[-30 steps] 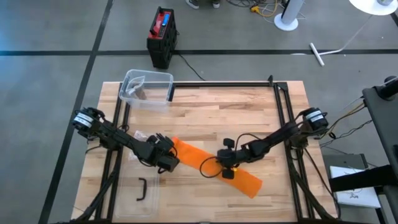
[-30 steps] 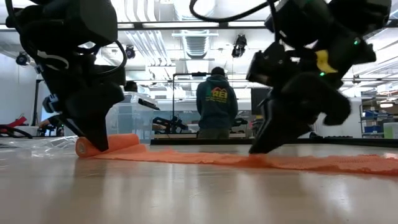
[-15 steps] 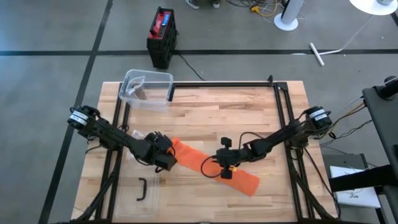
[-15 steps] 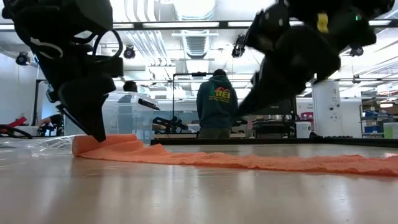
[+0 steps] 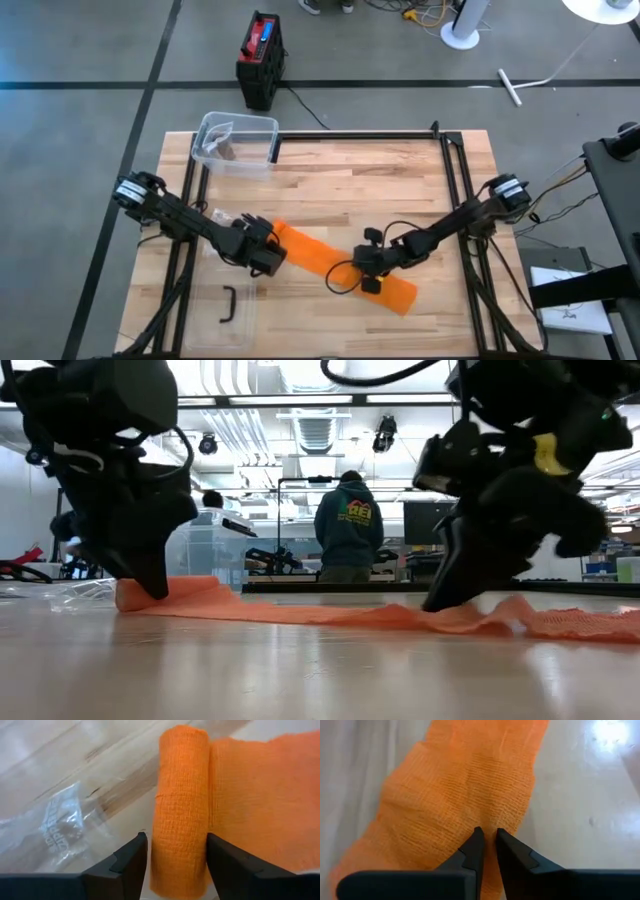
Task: Roll bandage
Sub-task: Roll the orange bandage
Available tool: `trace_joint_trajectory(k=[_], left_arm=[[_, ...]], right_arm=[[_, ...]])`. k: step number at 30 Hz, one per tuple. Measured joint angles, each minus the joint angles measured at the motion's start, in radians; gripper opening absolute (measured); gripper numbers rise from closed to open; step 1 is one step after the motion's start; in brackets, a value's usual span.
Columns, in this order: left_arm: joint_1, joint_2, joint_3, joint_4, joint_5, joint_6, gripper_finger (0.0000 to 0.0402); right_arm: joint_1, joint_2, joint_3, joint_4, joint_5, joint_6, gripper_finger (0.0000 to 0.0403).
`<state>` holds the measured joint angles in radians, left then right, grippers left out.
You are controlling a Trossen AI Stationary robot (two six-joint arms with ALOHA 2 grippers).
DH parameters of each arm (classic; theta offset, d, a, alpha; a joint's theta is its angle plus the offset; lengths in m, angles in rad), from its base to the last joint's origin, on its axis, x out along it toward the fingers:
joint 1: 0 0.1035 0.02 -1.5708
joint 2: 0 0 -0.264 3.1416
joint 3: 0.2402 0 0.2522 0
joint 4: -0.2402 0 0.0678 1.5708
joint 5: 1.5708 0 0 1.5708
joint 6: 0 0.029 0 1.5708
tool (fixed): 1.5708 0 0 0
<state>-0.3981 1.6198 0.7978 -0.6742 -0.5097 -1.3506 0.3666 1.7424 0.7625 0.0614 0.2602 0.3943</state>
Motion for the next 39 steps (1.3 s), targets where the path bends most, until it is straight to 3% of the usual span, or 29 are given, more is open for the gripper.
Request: trace_joint_trajectory(k=[7,11,15,21,31,39], left_arm=[[0.006,0.002,-0.03,-0.012,-0.059,-0.129,0.0174],[0.017,0.002,-0.03,-0.01,-0.067,-0.065,0.0171],[0.024,-0.005,-0.03,-0.011,-0.066,-0.01,0.0174],[0.024,-0.063,-0.029,-0.02,-0.064,0.03,0.0188],[-0.044,-0.28,-0.028,-0.03,-0.033,0.038,0.0225],[-0.121,-0.384,-0.254,0.206,-0.175,-0.141,0.0232]], right_arm=[[0.006,-0.077,0.001,0.042,0.0,-0.01,0.0039],[0.023,-0.029,-0.009,0.175,-0.014,-0.01,0.0045],[0.039,0.051,-0.02,0.191,-0.053,0.012,0.0051],[0.046,0.064,-0.018,0.228,-0.055,0.03,0.0067],[0.039,-0.038,-0.005,0.241,-0.051,-0.119,0.0157],[0.032,-0.055,-0.004,0.263,-0.051,-0.151,0.0212]])
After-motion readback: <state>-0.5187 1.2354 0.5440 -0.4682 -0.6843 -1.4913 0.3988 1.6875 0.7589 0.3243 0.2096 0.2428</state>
